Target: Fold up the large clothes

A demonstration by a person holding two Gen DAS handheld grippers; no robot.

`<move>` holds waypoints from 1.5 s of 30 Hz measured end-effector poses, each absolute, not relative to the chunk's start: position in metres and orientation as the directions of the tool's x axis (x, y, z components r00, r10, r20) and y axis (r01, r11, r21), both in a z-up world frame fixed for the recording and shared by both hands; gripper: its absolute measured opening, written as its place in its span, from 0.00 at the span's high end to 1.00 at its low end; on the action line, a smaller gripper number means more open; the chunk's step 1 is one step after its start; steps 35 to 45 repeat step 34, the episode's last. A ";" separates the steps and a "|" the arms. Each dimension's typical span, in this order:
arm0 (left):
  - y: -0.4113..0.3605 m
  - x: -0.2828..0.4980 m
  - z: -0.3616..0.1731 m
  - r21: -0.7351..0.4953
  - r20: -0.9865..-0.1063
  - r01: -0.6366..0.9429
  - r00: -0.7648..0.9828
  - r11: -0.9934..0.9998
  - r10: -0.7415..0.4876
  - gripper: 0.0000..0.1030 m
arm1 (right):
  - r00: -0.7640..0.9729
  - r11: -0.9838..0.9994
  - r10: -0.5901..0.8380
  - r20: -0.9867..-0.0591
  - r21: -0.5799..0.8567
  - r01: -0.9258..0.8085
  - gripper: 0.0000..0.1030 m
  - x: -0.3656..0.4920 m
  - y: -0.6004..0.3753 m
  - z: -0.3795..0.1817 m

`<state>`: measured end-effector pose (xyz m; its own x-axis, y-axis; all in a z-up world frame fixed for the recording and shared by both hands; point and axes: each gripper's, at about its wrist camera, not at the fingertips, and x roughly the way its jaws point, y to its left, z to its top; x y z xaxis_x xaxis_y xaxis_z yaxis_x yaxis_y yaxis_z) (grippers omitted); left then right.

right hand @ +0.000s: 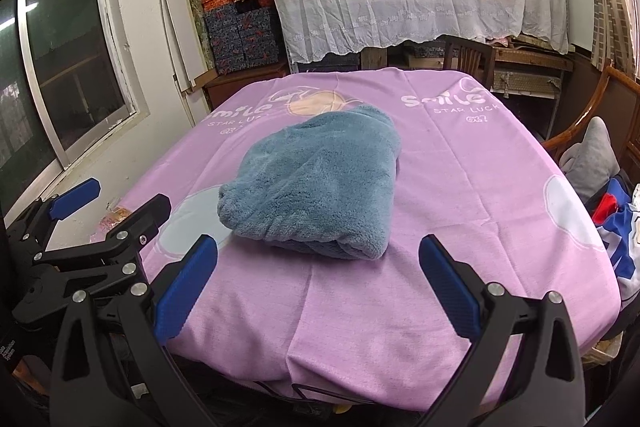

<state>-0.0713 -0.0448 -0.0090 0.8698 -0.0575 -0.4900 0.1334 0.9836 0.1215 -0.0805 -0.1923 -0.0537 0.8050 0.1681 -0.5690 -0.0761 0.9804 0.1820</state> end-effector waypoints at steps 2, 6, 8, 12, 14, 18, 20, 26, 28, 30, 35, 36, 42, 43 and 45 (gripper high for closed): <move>-0.046 -0.071 -0.010 0.122 -0.493 0.131 0.868 0.984 -0.055 0.03 | 0.803 0.980 0.170 -0.571 0.185 -0.075 0.04 -0.080 -0.192 -0.054; -0.046 -0.071 -0.011 0.122 -0.496 0.130 0.867 0.984 -0.053 0.03 | 0.802 0.979 0.171 -0.572 0.188 -0.074 0.04 -0.080 -0.192 -0.055; -0.046 -0.071 -0.011 0.120 -0.496 0.130 0.867 0.984 -0.054 0.03 | 0.802 0.979 0.171 -0.572 0.188 -0.074 0.04 -0.080 -0.192 -0.055; -0.047 -0.070 -0.014 0.112 -0.505 0.137 0.861 0.984 -0.063 0.03 | 0.801 0.979 0.170 -0.574 0.188 -0.073 0.04 -0.080 -0.192 -0.055; -0.048 -0.069 -0.015 0.113 -0.508 0.138 0.859 0.984 -0.062 0.03 | 0.801 0.979 0.170 -0.575 0.190 -0.072 0.04 -0.079 -0.191 -0.056; -0.049 -0.069 -0.016 0.112 -0.512 0.138 0.857 0.984 -0.062 0.03 | 0.799 0.978 0.172 -0.576 0.195 -0.070 0.04 -0.079 -0.192 -0.058; -0.049 -0.068 -0.016 0.106 -0.517 0.141 0.853 0.984 -0.067 0.03 | 0.799 0.979 0.171 -0.576 0.193 -0.070 0.04 -0.079 -0.192 -0.057; -0.049 -0.068 -0.016 0.105 -0.518 0.141 0.852 0.984 -0.067 0.03 | 0.799 0.978 0.172 -0.576 0.195 -0.070 0.04 -0.079 -0.192 -0.057; -0.050 -0.068 -0.015 0.107 -0.516 0.139 0.854 0.985 -0.065 0.03 | 0.800 0.979 0.171 -0.576 0.194 -0.070 0.04 -0.079 -0.192 -0.057; -0.050 -0.069 -0.015 0.105 -0.515 0.135 0.855 0.985 -0.062 0.03 | 0.801 0.978 0.171 -0.574 0.195 -0.070 0.04 -0.079 -0.192 -0.057; -0.050 -0.068 -0.015 0.109 -0.511 0.131 0.858 0.985 -0.057 0.03 | 0.801 0.978 0.170 -0.574 0.196 -0.067 0.04 -0.077 -0.193 -0.059; -0.050 -0.068 -0.015 0.109 -0.511 0.131 0.858 0.985 -0.057 0.03 | 0.801 0.978 0.170 -0.574 0.196 -0.067 0.04 -0.077 -0.193 -0.059; -0.050 -0.068 -0.015 0.109 -0.511 0.131 0.858 0.985 -0.057 0.03 | 0.801 0.978 0.170 -0.574 0.196 -0.067 0.04 -0.077 -0.193 -0.059; -0.050 -0.068 -0.015 0.109 -0.511 0.131 0.858 0.985 -0.057 0.03 | 0.801 0.978 0.170 -0.574 0.196 -0.067 0.04 -0.077 -0.193 -0.059; -0.050 -0.068 -0.015 0.109 -0.511 0.131 0.858 0.985 -0.057 0.03 | 0.801 0.978 0.170 -0.574 0.196 -0.067 0.04 -0.077 -0.193 -0.059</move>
